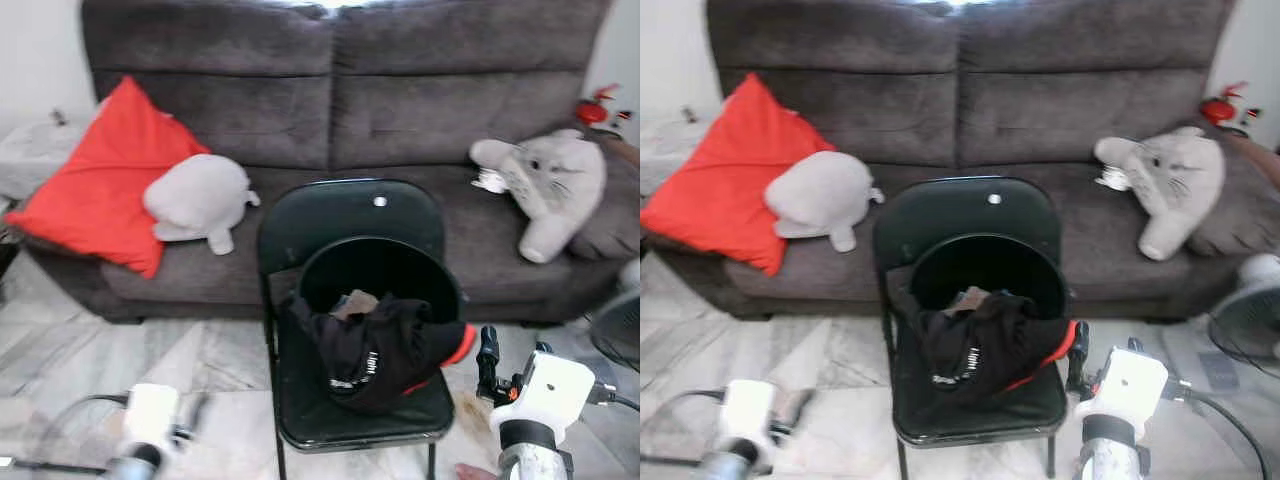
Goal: Hang hanger
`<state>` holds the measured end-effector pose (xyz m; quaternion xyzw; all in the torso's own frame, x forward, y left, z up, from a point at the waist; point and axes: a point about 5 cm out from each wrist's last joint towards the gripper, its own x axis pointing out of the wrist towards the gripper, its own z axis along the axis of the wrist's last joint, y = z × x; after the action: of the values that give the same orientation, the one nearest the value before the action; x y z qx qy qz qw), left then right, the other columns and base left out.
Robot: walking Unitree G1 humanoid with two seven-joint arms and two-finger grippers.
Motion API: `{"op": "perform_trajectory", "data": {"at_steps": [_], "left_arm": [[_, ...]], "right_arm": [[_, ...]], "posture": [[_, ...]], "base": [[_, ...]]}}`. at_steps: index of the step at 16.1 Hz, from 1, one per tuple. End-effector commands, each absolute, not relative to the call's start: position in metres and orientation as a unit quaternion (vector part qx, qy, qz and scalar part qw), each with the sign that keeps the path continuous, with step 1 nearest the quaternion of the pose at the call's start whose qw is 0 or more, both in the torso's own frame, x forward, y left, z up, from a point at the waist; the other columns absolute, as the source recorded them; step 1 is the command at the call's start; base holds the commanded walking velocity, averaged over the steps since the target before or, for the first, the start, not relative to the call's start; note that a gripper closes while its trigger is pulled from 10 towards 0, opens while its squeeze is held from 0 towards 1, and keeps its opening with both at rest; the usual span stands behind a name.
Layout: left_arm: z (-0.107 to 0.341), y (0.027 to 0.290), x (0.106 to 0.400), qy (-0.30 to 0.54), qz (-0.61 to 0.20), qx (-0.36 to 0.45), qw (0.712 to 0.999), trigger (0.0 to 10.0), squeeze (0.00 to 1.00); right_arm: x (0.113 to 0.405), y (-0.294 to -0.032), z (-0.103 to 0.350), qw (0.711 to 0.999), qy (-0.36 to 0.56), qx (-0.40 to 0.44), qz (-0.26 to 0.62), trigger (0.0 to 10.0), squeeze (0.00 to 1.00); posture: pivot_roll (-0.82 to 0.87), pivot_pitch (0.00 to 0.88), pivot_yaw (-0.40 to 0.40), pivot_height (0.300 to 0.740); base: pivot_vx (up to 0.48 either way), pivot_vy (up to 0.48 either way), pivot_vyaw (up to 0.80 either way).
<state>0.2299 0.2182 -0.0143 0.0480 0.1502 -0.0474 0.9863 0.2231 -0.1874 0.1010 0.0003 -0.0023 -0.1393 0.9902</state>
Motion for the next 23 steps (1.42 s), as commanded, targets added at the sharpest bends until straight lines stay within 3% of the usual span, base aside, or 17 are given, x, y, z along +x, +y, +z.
{"op": "perform_trajectory", "data": {"at_steps": [1, 6, 12, 16, 21, 23], "left_arm": [[-0.023, 0.221, 0.213, 0.172, -0.050, 0.036, 0.983, 10.0, 0.00], [-0.033, 0.224, 0.190, 0.188, -0.036, 0.028, 0.981, 10.0, 0.00], [-0.036, 0.218, 0.191, 0.200, -0.042, 0.018, 0.979, 10.0, 0.00], [-0.043, 0.220, 0.186, 0.222, -0.036, 0.011, 0.974, 10.0, 0.00], [-0.048, 0.216, 0.182, 0.236, -0.037, 0.005, 0.971, 10.0, 0.00], [-0.053, 0.214, 0.177, 0.250, -0.039, 0.001, 0.967, 10.0, 0.00]], "right_arm": [[0.220, -0.186, 0.102, 0.991, -0.007, -0.010, -0.132, 10.0, 0.00], [0.222, -0.185, 0.102, 0.992, -0.007, -0.015, -0.124, 10.0, 0.00], [0.223, -0.185, 0.102, 0.992, -0.010, -0.017, -0.122, 10.0, 0.00], [0.226, -0.188, 0.103, 0.992, -0.013, -0.048, -0.116, 10.0, 0.00], [0.236, -0.194, 0.100, 0.960, -0.016, -0.275, -0.044, 10.0, 0.00], [0.238, -0.193, 0.086, 0.919, -0.006, -0.393, 0.012, 10.0, 0.00]], "posture": [[-0.12, 0.119, 0.044, 0.721], [-0.12, 0.121, 0.038, 0.721], [-0.13, 0.103, 0.040, 0.721], [-0.13, 0.092, 0.040, 0.721], [-0.13, 0.104, 0.035, 0.721], [-0.13, 0.110, 0.038, 0.721]], "base": [[0.000, 0.000, 0.00], [0.000, -0.094, 0.00], [0.000, -0.472, 0.00], [0.000, 0.000, 0.00], [0.000, 0.000, 0.00], [0.000, 0.000, 0.00]]}}
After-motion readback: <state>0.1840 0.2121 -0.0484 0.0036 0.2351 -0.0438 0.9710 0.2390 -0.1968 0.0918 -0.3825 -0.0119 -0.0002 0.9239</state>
